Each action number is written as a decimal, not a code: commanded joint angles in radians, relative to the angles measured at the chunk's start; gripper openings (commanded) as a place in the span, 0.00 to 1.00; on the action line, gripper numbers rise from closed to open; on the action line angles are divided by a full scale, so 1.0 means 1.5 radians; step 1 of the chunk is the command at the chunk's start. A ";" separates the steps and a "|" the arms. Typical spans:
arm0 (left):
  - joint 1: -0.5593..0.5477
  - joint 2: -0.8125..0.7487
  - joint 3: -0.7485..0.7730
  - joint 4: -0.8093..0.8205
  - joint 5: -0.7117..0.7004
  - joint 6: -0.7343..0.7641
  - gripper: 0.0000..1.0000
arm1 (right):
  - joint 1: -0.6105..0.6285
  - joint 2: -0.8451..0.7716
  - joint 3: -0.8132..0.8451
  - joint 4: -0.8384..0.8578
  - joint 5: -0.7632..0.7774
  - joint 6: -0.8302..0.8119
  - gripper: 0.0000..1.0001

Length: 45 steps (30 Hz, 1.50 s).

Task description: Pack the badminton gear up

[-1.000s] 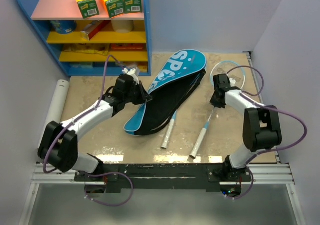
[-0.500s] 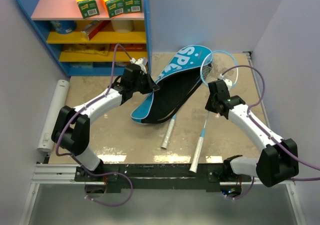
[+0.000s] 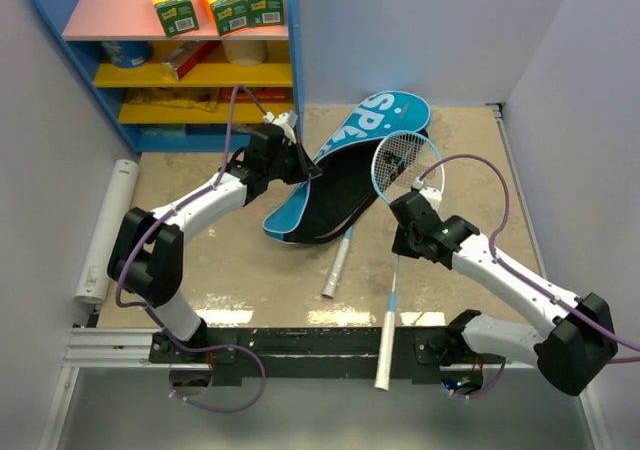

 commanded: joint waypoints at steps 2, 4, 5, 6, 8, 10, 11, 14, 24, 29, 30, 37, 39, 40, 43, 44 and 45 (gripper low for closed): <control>0.000 0.008 0.040 0.055 0.015 0.000 0.00 | 0.066 -0.027 -0.023 -0.028 0.021 0.082 0.00; 0.000 0.008 0.039 0.058 0.021 -0.002 0.00 | 0.085 -0.029 -0.031 -0.033 0.027 0.099 0.00; 0.000 0.008 0.039 0.059 0.022 -0.002 0.00 | 0.090 -0.026 -0.036 -0.033 0.025 0.103 0.00; 0.000 0.008 0.038 0.060 0.022 -0.002 0.00 | 0.095 -0.025 -0.037 -0.025 0.025 0.111 0.00; 0.000 0.007 0.035 0.062 0.022 -0.001 0.00 | 0.113 -0.014 -0.035 -0.022 0.027 0.119 0.00; -0.001 0.004 0.029 0.062 0.021 -0.001 0.00 | 0.129 0.004 -0.030 -0.014 0.029 0.128 0.00; -0.001 0.001 0.026 0.063 0.021 -0.001 0.00 | 0.131 0.010 -0.025 -0.011 0.032 0.128 0.00; -0.002 -0.009 0.007 0.056 0.024 -0.001 0.00 | 0.133 0.041 -0.009 0.010 0.031 0.123 0.00; -0.038 -0.108 -0.162 0.083 0.007 -0.003 0.00 | 0.123 0.248 0.109 0.128 0.030 0.064 0.00; -0.074 -0.166 -0.211 0.073 -0.006 0.008 0.00 | 0.097 0.329 0.172 0.176 0.012 0.029 0.00; -0.083 -0.176 -0.229 0.063 -0.011 0.010 0.00 | 0.083 0.345 0.179 0.180 0.010 0.021 0.00; -0.128 -0.286 -0.339 0.055 -0.073 0.012 0.00 | 0.007 0.389 0.244 0.214 -0.057 -0.040 0.00; -0.140 -0.294 -0.367 0.061 -0.089 0.009 0.00 | 0.005 0.405 0.268 0.204 -0.073 -0.070 0.00; -0.144 -0.294 -0.372 0.061 -0.094 0.010 0.00 | 0.005 0.424 0.288 0.201 -0.080 -0.079 0.00; -0.153 -0.286 -0.384 0.067 -0.100 0.013 0.00 | 0.004 0.446 0.303 0.208 -0.109 -0.099 0.00; -0.155 -0.283 -0.386 0.070 -0.101 0.010 0.00 | 0.002 0.454 0.303 0.218 -0.114 -0.105 0.00; -0.157 -0.281 -0.390 0.077 -0.101 0.009 0.00 | 0.001 0.458 0.302 0.223 -0.124 -0.107 0.10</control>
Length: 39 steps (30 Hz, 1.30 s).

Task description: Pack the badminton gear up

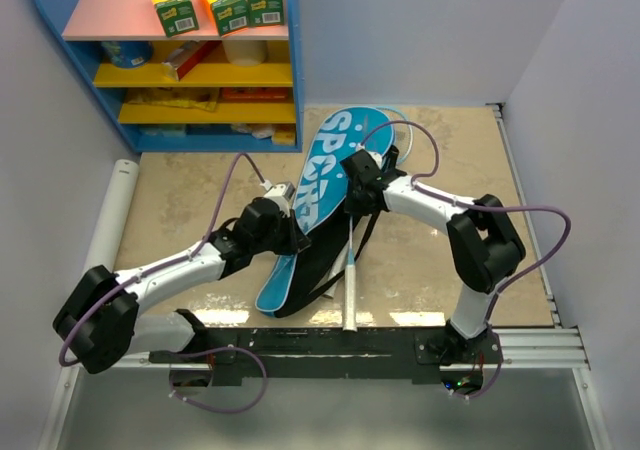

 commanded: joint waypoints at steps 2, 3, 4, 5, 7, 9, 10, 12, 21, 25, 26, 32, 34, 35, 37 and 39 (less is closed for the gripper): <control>-0.012 0.004 -0.015 0.046 -0.012 0.002 0.00 | -0.001 0.011 0.020 0.062 -0.056 -0.041 0.28; -0.012 0.007 -0.014 0.048 -0.012 0.002 0.00 | 0.000 0.008 0.016 0.065 -0.066 -0.041 0.33; -0.012 0.011 -0.014 0.050 -0.012 0.002 0.00 | 0.000 0.005 0.008 0.067 -0.069 -0.041 0.36; -0.012 0.014 -0.011 0.053 -0.010 0.003 0.00 | 0.000 -0.001 0.004 0.072 -0.072 -0.041 0.41; -0.012 0.026 -0.006 0.057 -0.008 0.003 0.00 | 0.000 -0.025 -0.007 0.069 -0.073 -0.042 0.43; -0.012 0.036 0.004 0.058 -0.005 0.004 0.00 | 0.000 -0.060 -0.017 0.054 -0.075 -0.042 0.45; -0.012 0.043 0.007 0.059 -0.005 0.005 0.00 | 0.002 -0.075 -0.034 0.048 -0.071 -0.042 0.46; -0.012 0.054 0.015 0.063 -0.004 0.007 0.00 | 0.003 -0.112 -0.056 0.023 -0.058 -0.040 0.47; -0.011 0.078 0.031 0.070 -0.010 0.010 0.00 | 0.034 -0.331 -0.250 -0.067 -0.018 -0.002 0.49; -0.011 0.082 0.038 0.069 -0.008 0.008 0.00 | 0.065 -0.400 -0.324 -0.080 -0.043 0.027 0.49; -0.012 0.082 0.041 0.070 -0.007 0.009 0.00 | 0.072 -0.420 -0.334 -0.081 -0.053 0.035 0.50; -0.011 0.082 0.047 0.065 -0.010 0.009 0.00 | 0.123 -0.459 -0.398 -0.068 -0.093 0.083 0.50; -0.012 0.081 0.047 0.062 -0.013 0.008 0.00 | 0.150 -0.468 -0.418 -0.059 -0.095 0.098 0.50; -0.012 0.081 0.046 0.062 -0.014 0.008 0.00 | 0.164 -0.467 -0.425 -0.050 -0.094 0.111 0.50; -0.012 0.080 0.046 0.062 -0.013 0.006 0.00 | 0.175 -0.459 -0.445 -0.040 -0.092 0.123 0.50; -0.011 0.078 0.044 0.063 -0.012 0.004 0.00 | 0.186 -0.454 -0.457 -0.021 -0.086 0.142 0.50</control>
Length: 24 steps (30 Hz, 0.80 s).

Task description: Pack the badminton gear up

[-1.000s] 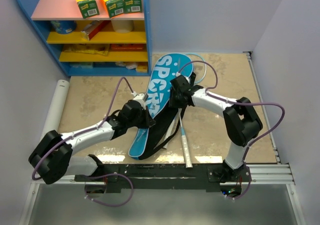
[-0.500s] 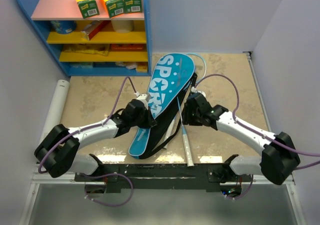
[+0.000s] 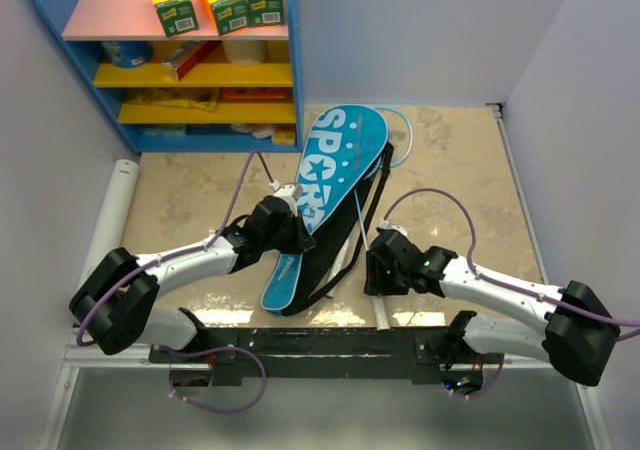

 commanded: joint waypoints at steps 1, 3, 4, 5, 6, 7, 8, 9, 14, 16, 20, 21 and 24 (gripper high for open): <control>-0.001 -0.005 0.025 0.033 -0.001 0.003 0.00 | 0.022 0.008 -0.031 0.047 -0.001 0.057 0.50; -0.002 -0.008 0.025 0.031 -0.001 0.003 0.00 | 0.031 0.015 -0.036 0.057 0.009 0.066 0.50; -0.002 -0.010 0.025 0.030 0.000 0.005 0.00 | 0.034 0.018 -0.034 0.057 0.014 0.068 0.50; -0.002 -0.011 0.025 0.029 -0.002 0.006 0.00 | 0.035 0.026 -0.032 0.056 0.018 0.070 0.50; -0.002 -0.012 0.025 0.028 -0.001 0.006 0.00 | 0.039 0.030 -0.031 0.057 0.025 0.070 0.50; -0.002 -0.013 0.024 0.028 -0.002 0.006 0.00 | 0.040 0.035 -0.028 0.057 0.027 0.072 0.50; -0.002 -0.014 0.023 0.027 -0.003 0.005 0.00 | 0.042 0.046 -0.028 0.062 0.028 0.074 0.46; -0.002 -0.015 0.023 0.028 -0.002 0.006 0.00 | 0.044 0.052 -0.028 0.066 0.028 0.074 0.42; -0.004 -0.023 0.014 0.029 0.000 0.003 0.00 | 0.048 0.064 -0.014 0.072 0.056 0.097 0.00; -0.008 -0.034 0.008 0.028 -0.003 0.001 0.00 | 0.048 0.061 0.014 0.070 0.062 0.099 0.00; -0.027 -0.047 -0.015 0.021 -0.020 -0.012 0.00 | 0.048 0.072 0.084 0.052 0.058 0.090 0.00; -0.031 -0.055 -0.021 0.024 -0.022 -0.017 0.00 | 0.047 0.074 0.096 0.054 0.054 0.089 0.00; -0.053 -0.068 -0.046 0.038 -0.034 -0.034 0.00 | 0.048 0.099 0.152 0.073 0.032 0.083 0.00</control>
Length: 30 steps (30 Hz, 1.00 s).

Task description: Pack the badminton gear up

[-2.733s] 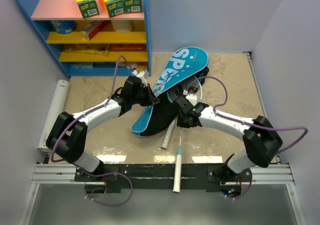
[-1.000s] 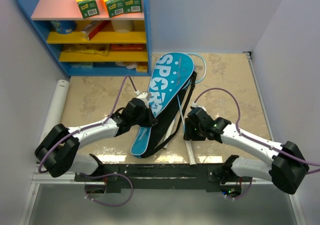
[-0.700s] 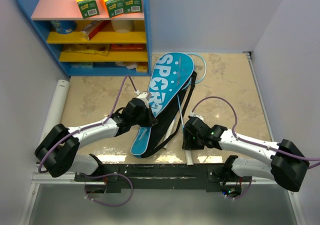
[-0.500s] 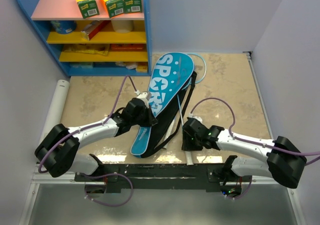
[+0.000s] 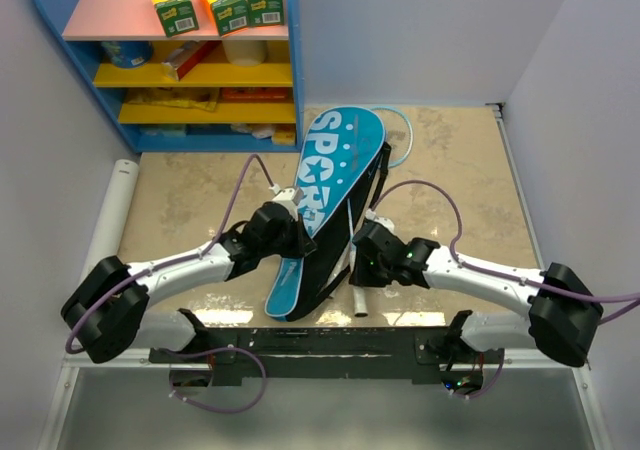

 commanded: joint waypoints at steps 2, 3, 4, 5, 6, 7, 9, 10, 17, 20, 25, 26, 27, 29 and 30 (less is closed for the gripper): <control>-0.048 -0.033 -0.043 0.040 -0.031 -0.039 0.00 | -0.001 0.032 0.105 0.060 -0.006 0.002 0.00; -0.057 -0.035 -0.048 0.041 -0.032 -0.042 0.00 | 0.000 0.037 0.113 0.068 -0.022 0.001 0.00; -0.066 -0.036 -0.057 0.041 -0.053 -0.050 0.00 | 0.000 0.043 0.130 0.075 -0.028 0.001 0.00; -0.082 -0.036 -0.061 0.042 -0.060 -0.054 0.00 | 0.000 0.054 0.138 0.086 -0.034 0.001 0.00; -0.089 -0.037 -0.066 0.043 -0.067 -0.059 0.00 | 0.000 0.059 0.151 0.094 -0.041 0.001 0.00; -0.097 -0.037 -0.074 0.046 -0.078 -0.071 0.00 | 0.000 0.066 0.156 0.098 -0.043 0.004 0.00; -0.114 -0.038 -0.082 0.054 -0.085 -0.088 0.00 | 0.000 0.076 0.162 0.118 -0.051 0.009 0.00; -0.120 -0.039 -0.087 0.059 -0.089 -0.102 0.00 | 0.000 0.079 0.161 0.128 -0.060 0.017 0.00; -0.161 -0.060 -0.098 0.070 -0.119 -0.141 0.00 | 0.003 0.099 0.140 0.235 -0.072 0.058 0.00; -0.175 -0.075 -0.110 0.065 -0.140 -0.163 0.00 | 0.002 0.113 0.141 0.263 -0.074 0.074 0.00; -0.203 -0.095 -0.136 0.062 -0.182 -0.213 0.00 | 0.006 0.156 0.149 0.309 -0.078 0.091 0.00; -0.208 -0.094 -0.140 0.061 -0.187 -0.219 0.00 | 0.006 0.164 0.149 0.316 -0.078 0.093 0.00; -0.212 -0.093 -0.142 0.061 -0.189 -0.230 0.00 | 0.005 0.170 0.150 0.322 -0.078 0.094 0.00; -0.232 -0.089 -0.147 0.062 -0.205 -0.242 0.00 | 0.006 0.186 0.148 0.346 -0.078 0.102 0.00; -0.239 -0.087 -0.150 0.061 -0.213 -0.258 0.00 | 0.006 0.192 0.148 0.353 -0.078 0.104 0.00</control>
